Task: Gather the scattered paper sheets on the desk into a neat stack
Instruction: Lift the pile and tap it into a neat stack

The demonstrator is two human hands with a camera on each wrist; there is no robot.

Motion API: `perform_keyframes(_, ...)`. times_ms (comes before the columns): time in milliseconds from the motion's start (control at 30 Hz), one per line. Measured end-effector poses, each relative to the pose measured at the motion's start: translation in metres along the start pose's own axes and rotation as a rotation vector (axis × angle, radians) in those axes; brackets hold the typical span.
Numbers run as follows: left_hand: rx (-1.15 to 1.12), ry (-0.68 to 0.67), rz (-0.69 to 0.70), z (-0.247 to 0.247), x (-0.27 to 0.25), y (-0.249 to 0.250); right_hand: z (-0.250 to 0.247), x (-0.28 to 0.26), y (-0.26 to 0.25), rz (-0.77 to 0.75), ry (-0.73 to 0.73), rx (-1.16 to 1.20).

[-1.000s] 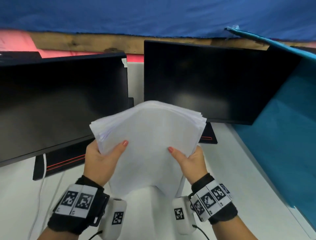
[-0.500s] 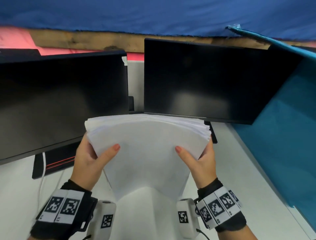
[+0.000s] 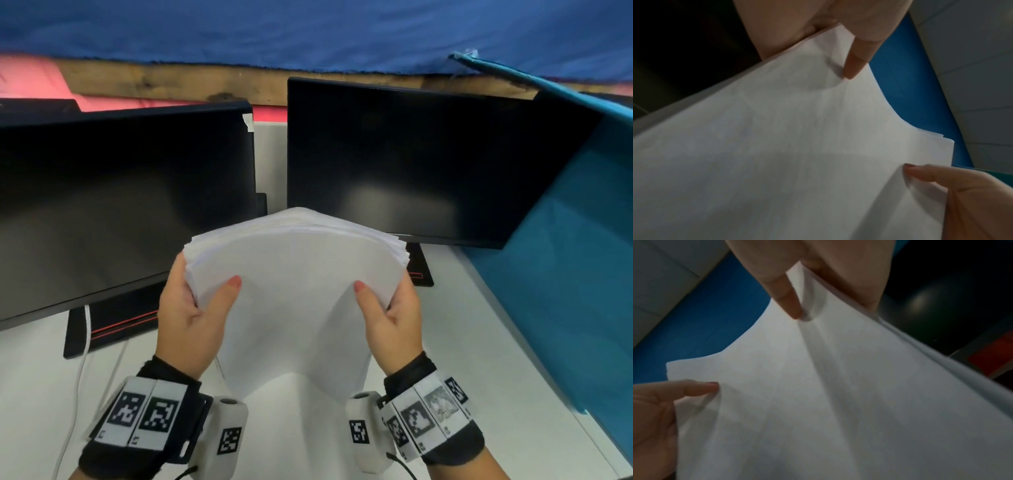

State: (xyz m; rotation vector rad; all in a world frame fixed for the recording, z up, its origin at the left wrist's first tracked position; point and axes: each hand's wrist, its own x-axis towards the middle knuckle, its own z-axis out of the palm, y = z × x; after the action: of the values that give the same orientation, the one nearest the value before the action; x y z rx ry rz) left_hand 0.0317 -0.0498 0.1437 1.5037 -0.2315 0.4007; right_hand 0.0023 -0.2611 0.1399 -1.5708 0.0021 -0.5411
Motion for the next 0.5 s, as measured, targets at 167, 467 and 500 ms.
perform_keyframes(167,-0.072,-0.008,-0.083,-0.003,-0.002,-0.008,-0.002,-0.003,0.016,0.131,-0.040,0.028)
perform_keyframes(467,-0.026,-0.045,-0.083,-0.004,-0.003,-0.003,-0.003,-0.006,0.013,0.072,-0.001,-0.008)
perform_keyframes(500,-0.015,-0.057,-0.090,-0.003,-0.003,-0.004,-0.003,-0.007,0.014,0.061,0.008,-0.027)
